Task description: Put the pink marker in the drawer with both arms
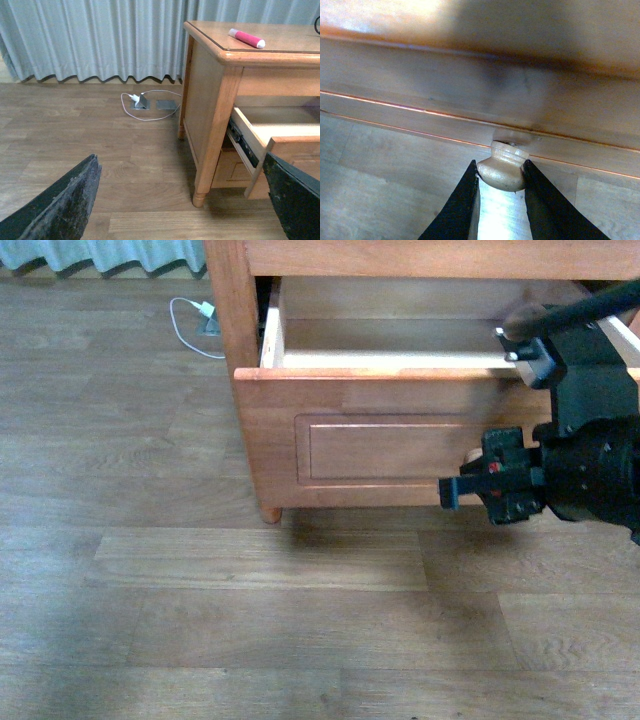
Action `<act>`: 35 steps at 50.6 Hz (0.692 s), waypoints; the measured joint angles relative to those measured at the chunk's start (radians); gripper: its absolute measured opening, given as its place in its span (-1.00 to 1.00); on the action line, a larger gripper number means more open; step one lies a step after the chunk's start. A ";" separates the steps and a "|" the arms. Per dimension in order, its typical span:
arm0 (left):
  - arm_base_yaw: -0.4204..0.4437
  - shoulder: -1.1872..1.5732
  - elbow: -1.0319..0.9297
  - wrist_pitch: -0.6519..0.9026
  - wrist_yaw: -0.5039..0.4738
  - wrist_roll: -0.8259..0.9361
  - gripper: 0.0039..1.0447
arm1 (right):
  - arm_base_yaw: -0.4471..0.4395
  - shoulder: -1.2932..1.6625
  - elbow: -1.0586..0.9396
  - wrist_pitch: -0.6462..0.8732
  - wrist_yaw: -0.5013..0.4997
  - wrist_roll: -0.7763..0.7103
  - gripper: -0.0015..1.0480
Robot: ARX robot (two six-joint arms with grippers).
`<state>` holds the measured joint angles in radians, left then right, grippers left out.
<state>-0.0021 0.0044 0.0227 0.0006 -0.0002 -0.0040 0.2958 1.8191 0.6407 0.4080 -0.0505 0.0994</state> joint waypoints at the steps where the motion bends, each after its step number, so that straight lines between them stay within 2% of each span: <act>1: 0.000 0.000 0.000 0.000 0.000 0.000 0.89 | 0.000 -0.011 -0.015 0.000 -0.004 -0.004 -0.61; 5: 0.000 0.000 0.000 0.000 0.000 0.000 0.89 | -0.001 -0.041 -0.053 0.003 -0.013 -0.011 -0.58; 10: 0.000 0.000 0.000 0.000 0.000 0.000 0.89 | -0.019 -0.078 -0.134 0.006 0.034 0.003 -0.12; 13: 0.000 0.000 0.000 0.000 0.000 0.000 0.89 | -0.037 -0.127 -0.172 -0.018 0.029 0.015 0.10; 14: 0.000 0.000 0.000 0.000 0.000 0.000 0.89 | -0.043 -0.172 -0.190 -0.036 0.021 0.019 0.21; 24: 0.000 0.000 0.000 0.000 0.000 0.000 0.89 | -0.079 -0.549 -0.277 -0.203 -0.062 0.021 0.86; 28: 0.000 0.000 0.000 0.000 0.000 0.000 0.89 | -0.135 -0.787 -0.287 -0.353 -0.118 0.019 0.83; 35: 0.000 0.000 0.000 0.000 0.000 0.000 0.89 | -0.206 -1.018 -0.283 -0.513 -0.210 0.014 0.84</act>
<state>-0.0021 0.0044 0.0227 0.0006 -0.0002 -0.0040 0.0895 0.8009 0.3580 -0.1055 -0.2607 0.1135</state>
